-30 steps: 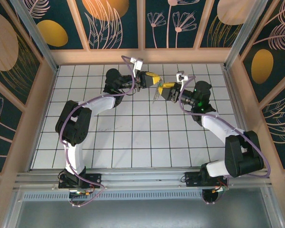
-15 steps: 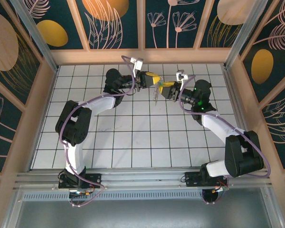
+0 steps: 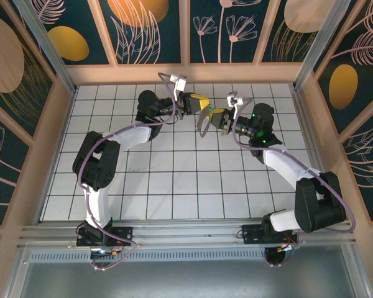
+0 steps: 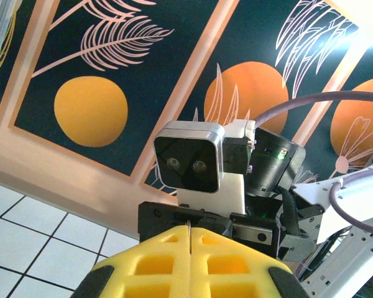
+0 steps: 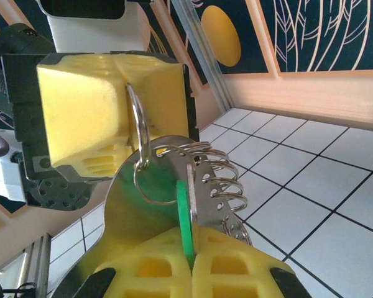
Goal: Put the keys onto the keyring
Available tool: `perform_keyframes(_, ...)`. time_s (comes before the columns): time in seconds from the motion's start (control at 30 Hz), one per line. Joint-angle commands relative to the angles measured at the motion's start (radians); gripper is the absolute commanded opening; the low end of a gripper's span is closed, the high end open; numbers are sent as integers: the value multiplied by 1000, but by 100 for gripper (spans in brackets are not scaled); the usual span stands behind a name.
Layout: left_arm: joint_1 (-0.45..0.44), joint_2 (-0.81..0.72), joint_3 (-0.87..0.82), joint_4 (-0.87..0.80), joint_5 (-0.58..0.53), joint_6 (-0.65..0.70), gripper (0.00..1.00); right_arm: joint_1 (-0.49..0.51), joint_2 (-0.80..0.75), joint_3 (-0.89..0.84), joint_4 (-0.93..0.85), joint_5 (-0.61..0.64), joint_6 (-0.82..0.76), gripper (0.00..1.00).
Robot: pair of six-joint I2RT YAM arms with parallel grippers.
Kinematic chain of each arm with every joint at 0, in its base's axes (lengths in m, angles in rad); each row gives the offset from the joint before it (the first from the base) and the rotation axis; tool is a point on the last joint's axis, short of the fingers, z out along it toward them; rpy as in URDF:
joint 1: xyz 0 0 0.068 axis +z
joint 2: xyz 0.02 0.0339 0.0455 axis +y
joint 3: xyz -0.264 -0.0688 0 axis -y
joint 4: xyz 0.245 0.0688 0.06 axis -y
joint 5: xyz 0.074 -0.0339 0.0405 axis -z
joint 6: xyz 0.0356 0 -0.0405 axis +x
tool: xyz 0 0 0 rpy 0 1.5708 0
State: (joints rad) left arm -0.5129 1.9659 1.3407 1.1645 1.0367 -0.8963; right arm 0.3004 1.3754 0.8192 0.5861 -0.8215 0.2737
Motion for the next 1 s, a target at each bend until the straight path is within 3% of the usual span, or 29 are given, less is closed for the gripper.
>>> perform_keyframes(0.0, -7, -29, -1, 70, -7, -11, 0, 1, -48, 37, -80, 6, -47, 0)
perform_keyframes(0.27, -7, -48, -18, 7, -26, 60, 0, 18, -70, 118, -323, 107, -127, 0)
perform_keyframes(0.67, -7, -88, -35, -166, -32, 216, 0, 45, -62, 235, -544, 251, -190, 0)
perform_keyframes(0.97, -7, -88, -39, -178, -40, 233, 0, 46, -80, 291, -687, 378, -228, 0)
